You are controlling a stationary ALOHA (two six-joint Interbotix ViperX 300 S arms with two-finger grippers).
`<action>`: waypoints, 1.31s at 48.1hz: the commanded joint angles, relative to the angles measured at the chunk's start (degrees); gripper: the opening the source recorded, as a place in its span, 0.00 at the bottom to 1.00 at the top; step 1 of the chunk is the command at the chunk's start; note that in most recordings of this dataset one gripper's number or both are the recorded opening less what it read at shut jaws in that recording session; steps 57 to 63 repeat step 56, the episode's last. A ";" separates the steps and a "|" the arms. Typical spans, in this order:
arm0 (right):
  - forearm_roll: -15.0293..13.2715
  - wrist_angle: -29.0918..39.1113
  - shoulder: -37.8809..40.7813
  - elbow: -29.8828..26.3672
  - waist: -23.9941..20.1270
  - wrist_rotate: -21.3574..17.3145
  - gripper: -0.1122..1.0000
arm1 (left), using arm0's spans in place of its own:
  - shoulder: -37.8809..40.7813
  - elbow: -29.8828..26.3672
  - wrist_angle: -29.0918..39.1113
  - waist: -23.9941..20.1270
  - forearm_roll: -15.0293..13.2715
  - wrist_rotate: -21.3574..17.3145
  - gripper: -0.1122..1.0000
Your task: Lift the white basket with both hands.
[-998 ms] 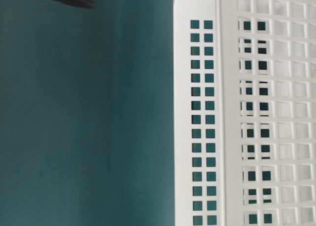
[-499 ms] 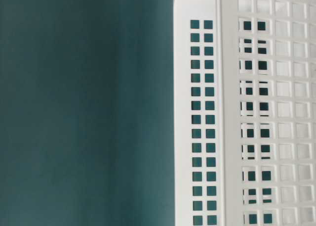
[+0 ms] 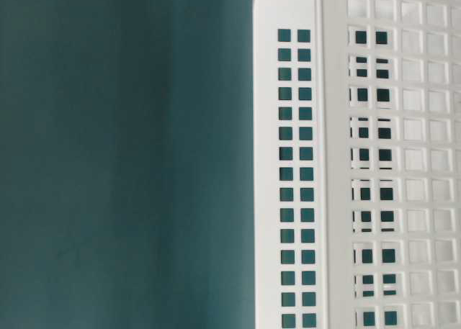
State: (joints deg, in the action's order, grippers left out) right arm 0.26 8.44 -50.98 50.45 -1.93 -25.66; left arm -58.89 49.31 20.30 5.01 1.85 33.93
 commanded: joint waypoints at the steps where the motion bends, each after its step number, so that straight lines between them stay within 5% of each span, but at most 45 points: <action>1: -0.09 -1.93 -1.58 -0.09 -0.09 3.34 0.96 | 0.26 -0.97 -1.76 0.00 0.18 -4.04 0.85; 9: -0.09 -4.57 -5.10 1.23 -0.18 7.91 0.96 | 0.26 -0.70 -5.10 0.00 0.18 -13.36 0.85; 17: -0.18 -6.15 -8.09 3.16 -0.18 9.32 0.96 | 0.26 -0.35 -9.32 0.00 0.18 -18.11 0.85; 63: -0.09 -5.98 -13.62 8.44 4.22 9.49 0.95 | 2.11 5.63 -13.89 0.00 0.18 -18.81 0.84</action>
